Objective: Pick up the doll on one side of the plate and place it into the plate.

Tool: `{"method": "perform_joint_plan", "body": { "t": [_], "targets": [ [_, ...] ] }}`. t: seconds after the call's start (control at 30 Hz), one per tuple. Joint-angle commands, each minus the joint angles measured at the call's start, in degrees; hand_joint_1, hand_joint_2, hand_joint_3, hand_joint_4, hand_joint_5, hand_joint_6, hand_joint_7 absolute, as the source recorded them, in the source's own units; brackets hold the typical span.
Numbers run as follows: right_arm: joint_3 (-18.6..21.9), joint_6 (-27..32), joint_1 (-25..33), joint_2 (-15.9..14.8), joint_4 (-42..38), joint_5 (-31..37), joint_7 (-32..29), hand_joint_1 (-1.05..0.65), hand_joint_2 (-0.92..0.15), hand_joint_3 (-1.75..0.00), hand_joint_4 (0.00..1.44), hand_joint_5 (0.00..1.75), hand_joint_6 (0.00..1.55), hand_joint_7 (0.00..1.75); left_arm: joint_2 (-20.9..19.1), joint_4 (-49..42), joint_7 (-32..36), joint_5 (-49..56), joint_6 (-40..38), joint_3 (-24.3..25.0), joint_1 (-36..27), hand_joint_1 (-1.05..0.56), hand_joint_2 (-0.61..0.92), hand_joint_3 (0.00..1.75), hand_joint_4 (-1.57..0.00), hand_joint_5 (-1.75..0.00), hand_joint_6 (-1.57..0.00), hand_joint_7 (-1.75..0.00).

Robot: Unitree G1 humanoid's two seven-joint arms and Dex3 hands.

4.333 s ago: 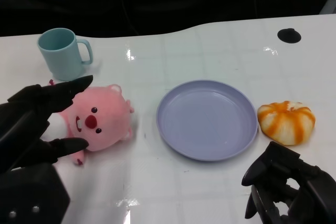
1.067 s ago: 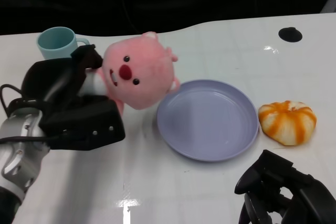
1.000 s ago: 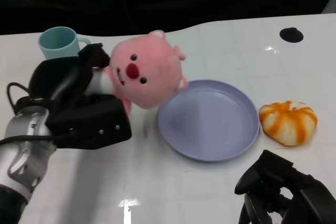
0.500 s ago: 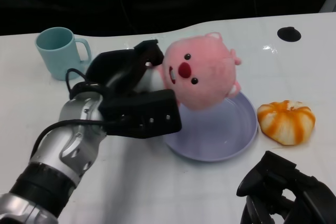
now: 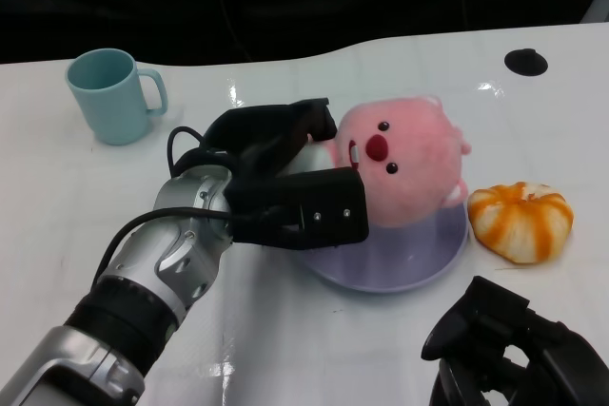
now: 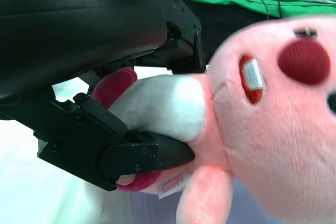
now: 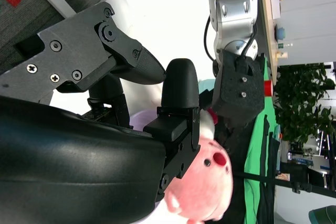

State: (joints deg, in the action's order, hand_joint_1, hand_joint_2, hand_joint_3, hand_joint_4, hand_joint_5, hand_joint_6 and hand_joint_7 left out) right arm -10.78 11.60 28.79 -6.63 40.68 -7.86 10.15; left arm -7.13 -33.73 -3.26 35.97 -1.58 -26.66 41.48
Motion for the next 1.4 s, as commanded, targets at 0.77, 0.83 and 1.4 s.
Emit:
{"method": "perform_joint_plan", "body": {
  "t": [0.77,0.83,1.4],
  "targets": [
    [0.1,0.5,-0.7,-0.4,0.6,0.1,-0.6,-0.27,-0.59,-1.15,0.63,1.75,0.5,1.56,-12.3,18.4,-17.4,-0.9,3.6,1.2,-5.7,-0.97,0.92,0.57,-0.01,-0.05,-0.05,0.0],
    [0.0,0.6,-0.7,-0.3,0.6,0.1,-0.6,-0.27,-0.59,-1.15,0.62,1.75,0.5,1.56,-13.4,21.5,-17.8,-2.5,3.8,2.8,-7.9,-0.96,0.92,0.57,-0.02,-0.06,-0.05,-0.01],
    [-0.8,-0.2,0.5,-0.4,1.0,0.8,-0.9,-0.24,-0.57,-1.18,0.64,1.75,0.51,1.56,-8.9,41.8,-14.8,-32.6,9.3,22.1,-35.1,-0.46,0.92,0.25,-0.48,-0.8,-0.66,-0.14]
  ]
}}
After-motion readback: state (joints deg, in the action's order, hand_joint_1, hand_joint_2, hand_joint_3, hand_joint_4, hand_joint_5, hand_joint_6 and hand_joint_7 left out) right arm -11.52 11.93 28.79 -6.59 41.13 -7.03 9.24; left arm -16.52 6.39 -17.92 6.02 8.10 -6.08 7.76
